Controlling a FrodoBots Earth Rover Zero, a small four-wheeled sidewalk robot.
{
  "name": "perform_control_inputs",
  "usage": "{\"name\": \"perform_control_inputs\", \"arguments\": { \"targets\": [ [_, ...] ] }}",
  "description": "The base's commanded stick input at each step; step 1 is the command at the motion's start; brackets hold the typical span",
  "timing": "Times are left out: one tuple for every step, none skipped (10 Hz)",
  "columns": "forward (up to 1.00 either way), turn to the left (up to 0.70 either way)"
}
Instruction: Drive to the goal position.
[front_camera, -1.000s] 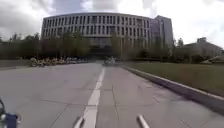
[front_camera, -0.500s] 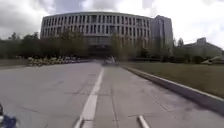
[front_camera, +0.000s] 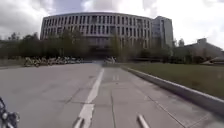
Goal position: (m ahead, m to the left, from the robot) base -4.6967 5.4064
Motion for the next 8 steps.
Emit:
{"name": "perform_control_inputs", "arguments": {
  "targets": [
    [0.70, 0.18],
    [0.70, 0.22],
    [0.70, 0.26],
    [0.70, 0.30],
    [0.70, 0.32],
    [0.70, 0.27],
    [0.70, 0.18],
    [0.70, 0.09]
  ]
}}
